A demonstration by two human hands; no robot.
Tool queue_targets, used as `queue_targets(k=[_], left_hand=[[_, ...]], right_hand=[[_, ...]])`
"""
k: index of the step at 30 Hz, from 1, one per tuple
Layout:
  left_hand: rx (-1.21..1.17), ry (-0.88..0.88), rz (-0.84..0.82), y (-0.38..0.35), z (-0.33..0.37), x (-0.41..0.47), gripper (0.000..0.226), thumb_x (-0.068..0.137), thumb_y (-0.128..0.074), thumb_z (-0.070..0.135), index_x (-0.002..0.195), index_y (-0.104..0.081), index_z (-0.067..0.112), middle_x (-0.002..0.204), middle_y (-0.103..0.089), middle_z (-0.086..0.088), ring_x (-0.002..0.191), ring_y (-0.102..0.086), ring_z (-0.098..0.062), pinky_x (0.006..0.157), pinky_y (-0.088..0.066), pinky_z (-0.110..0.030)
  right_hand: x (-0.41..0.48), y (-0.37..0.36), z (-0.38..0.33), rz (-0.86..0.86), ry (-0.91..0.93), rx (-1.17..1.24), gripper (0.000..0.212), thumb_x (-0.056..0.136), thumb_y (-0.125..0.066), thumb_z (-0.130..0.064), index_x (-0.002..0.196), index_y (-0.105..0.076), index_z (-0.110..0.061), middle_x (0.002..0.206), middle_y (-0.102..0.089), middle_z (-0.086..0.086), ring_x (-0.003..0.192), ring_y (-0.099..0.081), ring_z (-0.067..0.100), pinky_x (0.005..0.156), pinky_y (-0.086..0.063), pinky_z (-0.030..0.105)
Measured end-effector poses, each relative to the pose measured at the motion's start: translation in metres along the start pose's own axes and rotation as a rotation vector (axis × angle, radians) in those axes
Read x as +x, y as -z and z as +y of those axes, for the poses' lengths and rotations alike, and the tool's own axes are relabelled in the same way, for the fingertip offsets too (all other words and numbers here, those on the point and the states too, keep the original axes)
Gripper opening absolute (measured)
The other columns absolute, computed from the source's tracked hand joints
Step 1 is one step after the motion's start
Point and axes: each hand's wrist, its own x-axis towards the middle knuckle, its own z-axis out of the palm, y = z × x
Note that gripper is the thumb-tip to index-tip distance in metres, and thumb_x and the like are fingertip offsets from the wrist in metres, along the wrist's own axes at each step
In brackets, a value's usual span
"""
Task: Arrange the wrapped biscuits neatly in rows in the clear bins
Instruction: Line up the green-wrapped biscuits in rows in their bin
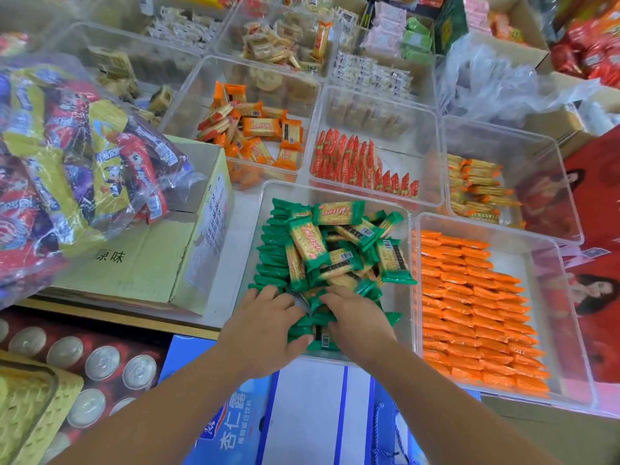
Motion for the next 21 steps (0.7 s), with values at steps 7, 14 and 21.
queue_targets(k=[7,14,21], left_hand=[[-0.031,-0.041,-0.039,-0.003,-0.003,-0.001,0.063,0.096,-0.015,0.068,0.145,-0.045,0.044,0.119,-0.068,0.013,0.11,-0.043,-0.022,0.097,-0.035,-0.045],[-0.004,-0.108,-0.085,-0.001,-0.004,-0.002,0.068,0.095,-0.008,0.074,0.135,-0.056,0.049,0.12,-0.064,0.013,0.113,-0.039,-0.021,0.098,-0.031,-0.044],[-0.008,-0.098,-0.114,0.002,-0.003,-0.001,0.069,0.094,-0.009,0.074,0.131,-0.06,0.045,0.119,-0.062,0.012,0.12,-0.038,-0.023,0.102,-0.03,-0.044]], right_hand=[[0.01,-0.003,0.009,0.032,0.113,-0.472,0.076,0.082,-0.069,-0.051,0.146,-0.039,-0.023,0.146,-0.043,0.003,0.136,-0.031,0.029,0.109,-0.026,0.047],[0.026,-0.01,0.006,-0.017,0.101,-0.555,0.082,0.075,-0.074,-0.052,0.141,-0.035,-0.023,0.137,-0.043,0.008,0.132,-0.028,0.034,0.108,-0.019,0.055],[0.037,-0.002,0.004,-0.025,0.11,-0.365,0.043,0.085,-0.062,-0.038,0.123,-0.054,-0.019,0.116,-0.048,0.006,0.103,-0.055,0.031,0.077,-0.04,0.04]])
